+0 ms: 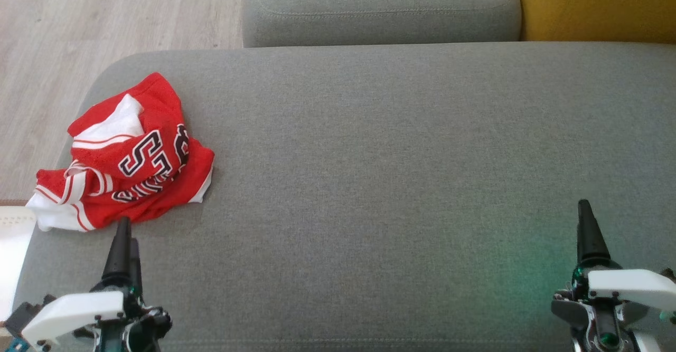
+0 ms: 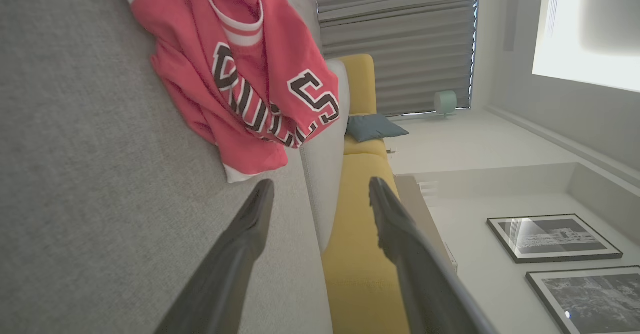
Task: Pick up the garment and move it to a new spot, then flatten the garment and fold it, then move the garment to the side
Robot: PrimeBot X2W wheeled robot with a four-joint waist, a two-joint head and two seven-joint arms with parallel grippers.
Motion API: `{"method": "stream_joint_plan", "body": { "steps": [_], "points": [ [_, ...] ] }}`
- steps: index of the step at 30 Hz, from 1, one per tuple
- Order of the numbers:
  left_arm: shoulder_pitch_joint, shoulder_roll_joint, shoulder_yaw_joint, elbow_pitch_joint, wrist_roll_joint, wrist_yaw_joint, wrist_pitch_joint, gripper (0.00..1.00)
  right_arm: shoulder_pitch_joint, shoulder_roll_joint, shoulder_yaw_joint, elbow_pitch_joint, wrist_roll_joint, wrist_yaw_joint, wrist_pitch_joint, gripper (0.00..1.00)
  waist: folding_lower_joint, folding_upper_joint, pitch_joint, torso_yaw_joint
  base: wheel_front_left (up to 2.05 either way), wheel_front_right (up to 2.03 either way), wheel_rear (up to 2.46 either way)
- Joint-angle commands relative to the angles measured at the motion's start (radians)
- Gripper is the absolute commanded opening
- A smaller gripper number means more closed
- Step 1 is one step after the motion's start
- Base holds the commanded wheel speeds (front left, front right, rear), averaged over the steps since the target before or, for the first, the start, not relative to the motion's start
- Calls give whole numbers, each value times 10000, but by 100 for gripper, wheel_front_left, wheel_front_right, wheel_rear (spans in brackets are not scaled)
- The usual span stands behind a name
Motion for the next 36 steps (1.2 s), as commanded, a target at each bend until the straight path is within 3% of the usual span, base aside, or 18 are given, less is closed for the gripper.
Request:
{"method": "stream_joint_plan", "body": {
  "steps": [1,11,30,36],
  "points": [
    [-552,125,121,-481,235,72,-86,100,-583,-99,115,-458,-371,40,-134,100,0,0,7,2,0,0,0],
    [-603,139,17,-1490,1824,471,-378,100,-708,-109,336,-1223,-2515,53,-429,100,0,0,73,12,0,0,0],
    [-586,172,-943,-2679,5841,1316,-933,100,-807,-127,704,-2026,-6074,79,-990,100,0,0,109,-29,0,0,0],
    [-606,478,-1539,-2906,7121,1772,-1109,100,-815,-133,830,-2198,-6964,87,-1167,100,0,0,109,-50,0,0,0]
  ]
}}
